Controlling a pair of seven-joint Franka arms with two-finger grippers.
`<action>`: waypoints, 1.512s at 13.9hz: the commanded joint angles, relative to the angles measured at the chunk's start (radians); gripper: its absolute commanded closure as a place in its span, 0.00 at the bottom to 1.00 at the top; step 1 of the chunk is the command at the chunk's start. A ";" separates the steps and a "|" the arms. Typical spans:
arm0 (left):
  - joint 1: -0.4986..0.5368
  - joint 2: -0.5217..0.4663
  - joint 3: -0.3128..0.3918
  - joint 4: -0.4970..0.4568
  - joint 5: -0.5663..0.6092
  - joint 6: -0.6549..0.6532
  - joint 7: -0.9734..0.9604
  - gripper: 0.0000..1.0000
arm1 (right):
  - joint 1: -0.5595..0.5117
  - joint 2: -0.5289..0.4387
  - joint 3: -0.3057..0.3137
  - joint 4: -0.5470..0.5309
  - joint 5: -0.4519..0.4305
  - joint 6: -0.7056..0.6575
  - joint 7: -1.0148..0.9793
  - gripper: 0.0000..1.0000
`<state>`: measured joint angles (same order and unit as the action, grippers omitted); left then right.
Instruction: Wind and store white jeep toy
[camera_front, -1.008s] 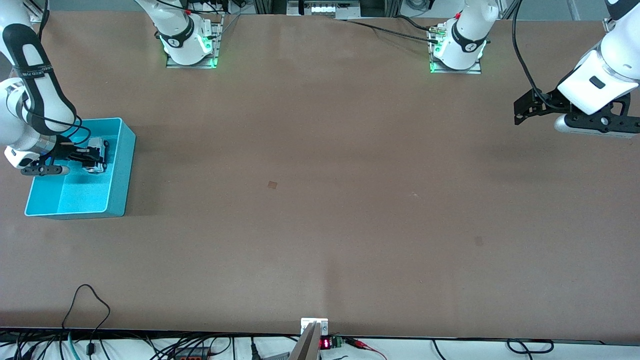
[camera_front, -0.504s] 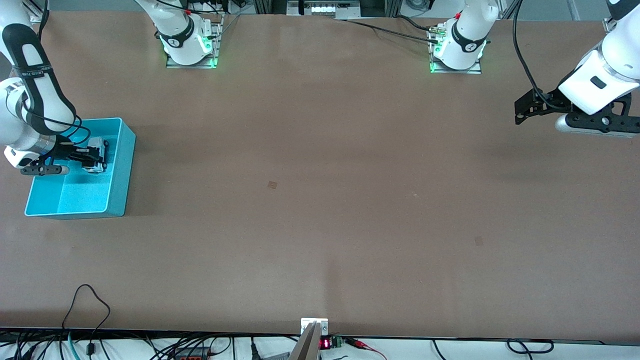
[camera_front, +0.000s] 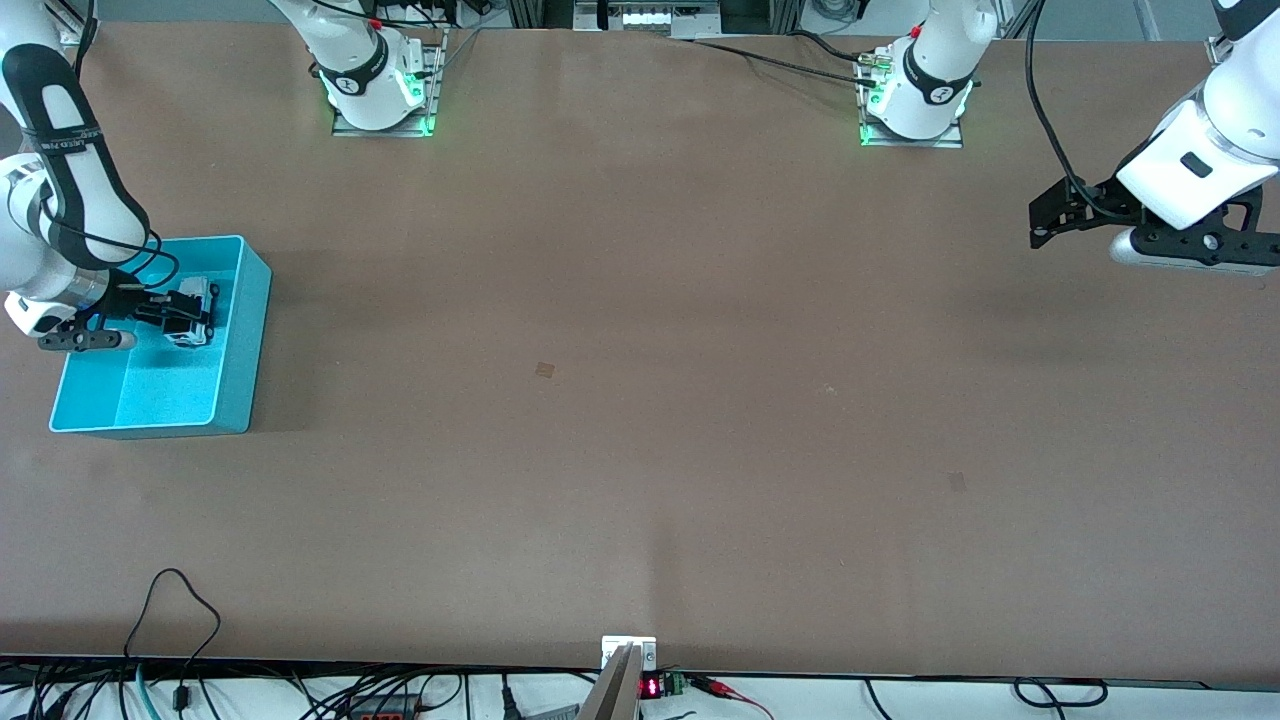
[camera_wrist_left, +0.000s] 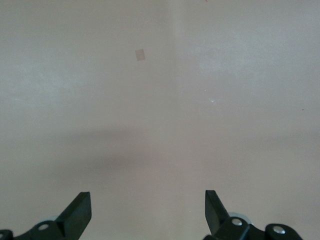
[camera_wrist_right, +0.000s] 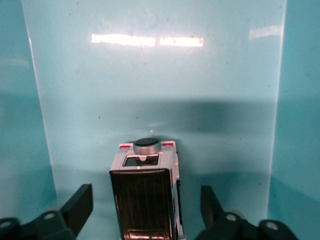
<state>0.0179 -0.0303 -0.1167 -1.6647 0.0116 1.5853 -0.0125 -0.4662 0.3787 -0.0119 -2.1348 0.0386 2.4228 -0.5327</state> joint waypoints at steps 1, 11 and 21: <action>0.007 0.013 -0.001 0.033 -0.010 -0.027 0.009 0.00 | 0.006 -0.058 0.010 0.007 -0.020 -0.021 0.010 0.00; 0.007 0.010 -0.001 0.033 -0.010 -0.042 0.000 0.00 | 0.125 -0.238 0.021 0.154 -0.008 -0.276 -0.079 0.00; 0.005 0.012 -0.003 0.033 -0.010 -0.042 -0.001 0.00 | 0.359 -0.353 0.021 0.316 0.003 -0.543 0.220 0.00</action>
<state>0.0200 -0.0303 -0.1166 -1.6640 0.0116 1.5679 -0.0134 -0.1318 0.0684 0.0170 -1.8168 0.0345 1.9252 -0.3587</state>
